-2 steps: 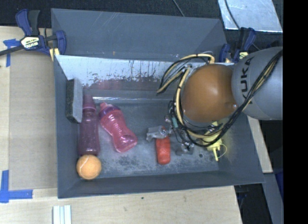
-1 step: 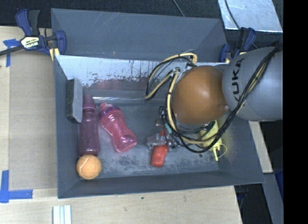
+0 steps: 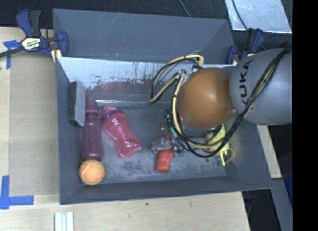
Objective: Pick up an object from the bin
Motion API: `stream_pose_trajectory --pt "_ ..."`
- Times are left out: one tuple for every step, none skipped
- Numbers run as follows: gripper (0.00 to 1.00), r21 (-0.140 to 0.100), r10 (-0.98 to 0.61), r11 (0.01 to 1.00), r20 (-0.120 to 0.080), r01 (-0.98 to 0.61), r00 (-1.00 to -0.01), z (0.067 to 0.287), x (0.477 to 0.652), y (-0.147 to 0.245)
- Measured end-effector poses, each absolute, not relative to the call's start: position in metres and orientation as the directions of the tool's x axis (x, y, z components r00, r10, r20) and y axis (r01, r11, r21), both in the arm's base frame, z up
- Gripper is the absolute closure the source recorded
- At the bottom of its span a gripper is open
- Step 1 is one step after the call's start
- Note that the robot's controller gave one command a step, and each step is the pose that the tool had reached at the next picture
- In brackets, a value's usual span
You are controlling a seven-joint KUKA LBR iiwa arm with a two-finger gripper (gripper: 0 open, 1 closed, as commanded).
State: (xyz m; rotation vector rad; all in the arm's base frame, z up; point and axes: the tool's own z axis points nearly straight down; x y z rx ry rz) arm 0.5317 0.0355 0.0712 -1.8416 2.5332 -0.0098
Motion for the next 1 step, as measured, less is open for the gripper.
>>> stream_pose_trajectory --pt "1.00 -0.002 -0.951 0.309 -0.004 -0.951 -0.309 0.0943 0.5285 0.0362"
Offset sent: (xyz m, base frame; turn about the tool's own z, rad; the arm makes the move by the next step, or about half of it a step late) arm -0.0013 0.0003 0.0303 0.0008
